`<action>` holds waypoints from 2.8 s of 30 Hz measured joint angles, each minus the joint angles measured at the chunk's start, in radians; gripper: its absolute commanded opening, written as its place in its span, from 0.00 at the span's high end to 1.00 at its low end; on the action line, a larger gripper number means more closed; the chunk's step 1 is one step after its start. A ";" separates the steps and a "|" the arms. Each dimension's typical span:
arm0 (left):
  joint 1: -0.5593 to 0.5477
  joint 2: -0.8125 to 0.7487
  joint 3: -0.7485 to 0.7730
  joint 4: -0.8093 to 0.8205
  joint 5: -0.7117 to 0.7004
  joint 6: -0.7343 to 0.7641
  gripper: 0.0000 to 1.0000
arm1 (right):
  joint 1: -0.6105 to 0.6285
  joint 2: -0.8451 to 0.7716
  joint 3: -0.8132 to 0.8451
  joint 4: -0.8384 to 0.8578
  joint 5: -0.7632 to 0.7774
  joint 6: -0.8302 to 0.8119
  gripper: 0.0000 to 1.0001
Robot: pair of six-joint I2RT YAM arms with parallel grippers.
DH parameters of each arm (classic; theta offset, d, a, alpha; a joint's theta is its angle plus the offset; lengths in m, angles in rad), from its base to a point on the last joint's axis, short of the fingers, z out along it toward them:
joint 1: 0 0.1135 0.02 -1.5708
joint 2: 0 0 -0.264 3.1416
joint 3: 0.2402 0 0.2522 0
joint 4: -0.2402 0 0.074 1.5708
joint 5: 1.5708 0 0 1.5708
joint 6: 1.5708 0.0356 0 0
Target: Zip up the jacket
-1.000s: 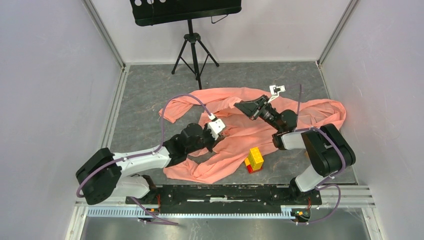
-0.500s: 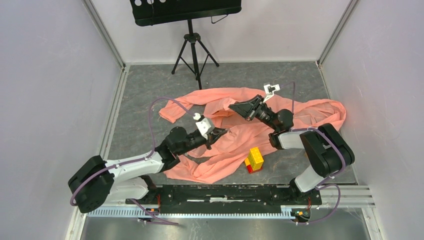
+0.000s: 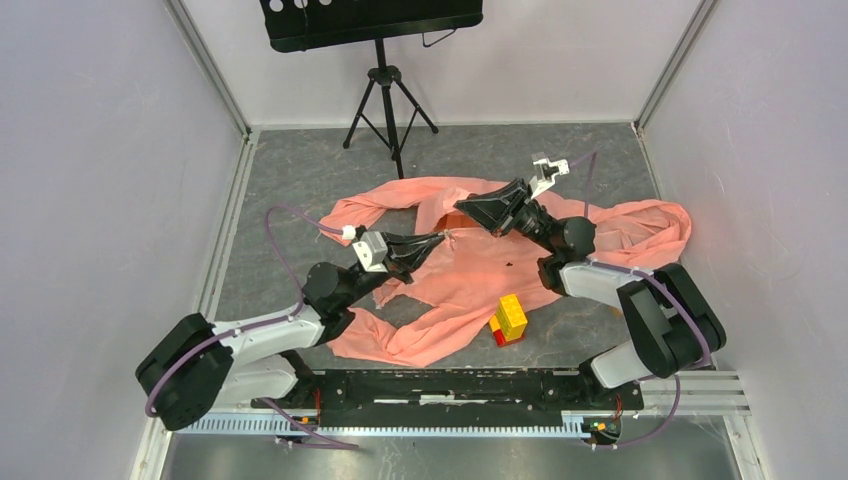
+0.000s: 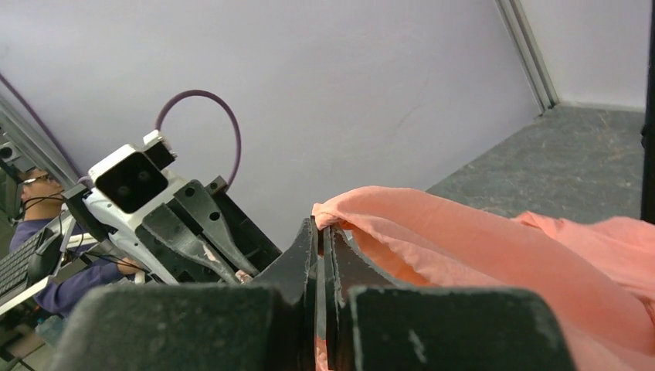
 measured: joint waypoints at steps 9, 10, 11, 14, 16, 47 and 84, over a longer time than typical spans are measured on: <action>0.030 0.112 0.000 0.168 -0.029 -0.063 0.98 | 0.034 -0.002 0.045 0.000 0.000 -0.039 1.00; 0.034 0.120 0.000 0.175 -0.034 -0.068 0.98 | 0.034 -0.002 0.045 0.000 0.000 -0.042 1.00; 0.036 0.127 0.000 0.187 -0.038 -0.074 0.98 | 0.034 -0.002 0.045 0.000 0.000 -0.045 1.00; 0.048 0.147 0.000 0.232 -0.050 -0.095 0.98 | 0.035 -0.002 0.044 0.000 -0.003 -0.056 1.00; 0.056 0.158 0.000 0.255 -0.051 -0.110 0.98 | 0.036 -0.002 0.041 0.000 -0.007 -0.065 1.00; 0.084 0.196 0.000 0.296 -0.042 -0.156 0.98 | 0.027 0.006 0.042 0.000 -0.035 -0.034 1.00; 0.113 0.184 0.015 0.256 0.016 -0.264 0.98 | 0.045 0.050 0.077 0.000 -0.071 -0.008 1.00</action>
